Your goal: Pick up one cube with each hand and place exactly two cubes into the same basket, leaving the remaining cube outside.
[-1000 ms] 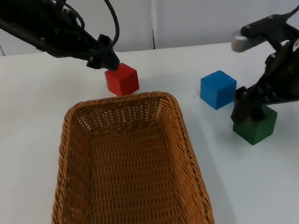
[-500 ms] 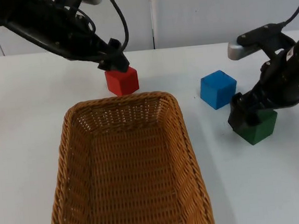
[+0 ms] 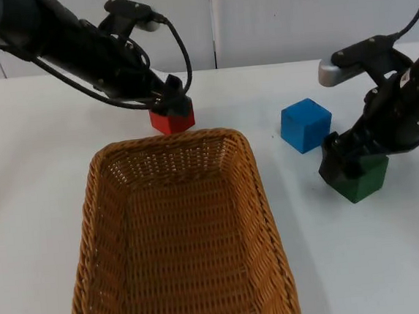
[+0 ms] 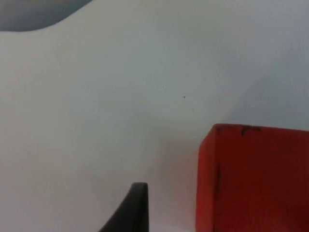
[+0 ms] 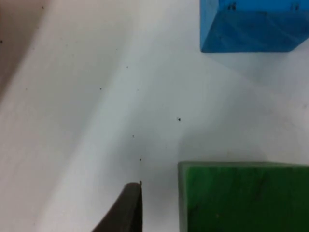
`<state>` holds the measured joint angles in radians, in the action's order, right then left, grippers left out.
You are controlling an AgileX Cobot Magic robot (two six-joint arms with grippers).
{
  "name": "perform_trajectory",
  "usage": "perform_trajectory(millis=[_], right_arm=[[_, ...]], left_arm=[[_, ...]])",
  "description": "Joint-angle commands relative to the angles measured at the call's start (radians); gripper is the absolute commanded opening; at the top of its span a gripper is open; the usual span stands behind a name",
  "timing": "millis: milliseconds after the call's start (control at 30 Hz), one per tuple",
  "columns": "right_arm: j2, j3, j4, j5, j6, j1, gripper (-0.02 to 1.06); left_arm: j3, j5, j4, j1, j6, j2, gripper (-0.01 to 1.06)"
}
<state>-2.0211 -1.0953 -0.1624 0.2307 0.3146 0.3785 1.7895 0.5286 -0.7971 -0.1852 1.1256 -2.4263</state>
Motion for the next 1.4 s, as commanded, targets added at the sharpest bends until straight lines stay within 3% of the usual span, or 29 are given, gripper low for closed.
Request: perform_trajectory(millis=[0, 767, 967, 1067, 1167, 1200, 1300, 1333, 1367], right_arm=[[-0.003, -0.007, 0.003, -0.008, 0.008, 0.006, 1.05], [-0.036, -0.007, 0.003, 0.006, 0.012, 0.006, 1.05], [-0.036, -0.007, 0.003, 0.010, 0.012, 0.006, 0.99], [-0.036, -0.007, 0.003, 0.011, 0.012, 0.006, 0.78], [-0.036, -0.007, 0.003, 0.009, 0.012, 0.006, 0.47], [-0.036, -0.007, 0.003, 0.009, 0.012, 0.006, 0.47], [-0.032, -0.007, 0.003, 0.023, 0.012, 0.006, 0.11], [-0.027, -0.007, 0.003, 0.028, 0.012, 0.006, 0.02], [-0.012, -0.007, 0.003, 0.034, 0.012, 0.006, 0.00]], left_arm=[[0.013, -0.013, -0.026, -0.010, 0.016, -0.007, 1.05], [0.050, -0.020, -0.059, -0.015, 0.037, -0.057, 1.05], [0.050, -0.007, -0.059, -0.015, 0.040, -0.058, 0.89], [0.050, 0.009, -0.059, -0.015, 0.040, -0.058, 0.66], [0.050, 0.032, -0.059, -0.015, 0.036, -0.052, 0.36], [0.050, 0.032, -0.059, -0.015, 0.036, -0.052, 0.36], [0.050, 0.057, -0.078, -0.015, 0.036, -0.035, 0.01], [0.050, 0.065, -0.080, -0.015, 0.038, -0.024, 0.00], [0.050, 0.071, -0.080, -0.015, 0.038, -0.014, 0.00]])
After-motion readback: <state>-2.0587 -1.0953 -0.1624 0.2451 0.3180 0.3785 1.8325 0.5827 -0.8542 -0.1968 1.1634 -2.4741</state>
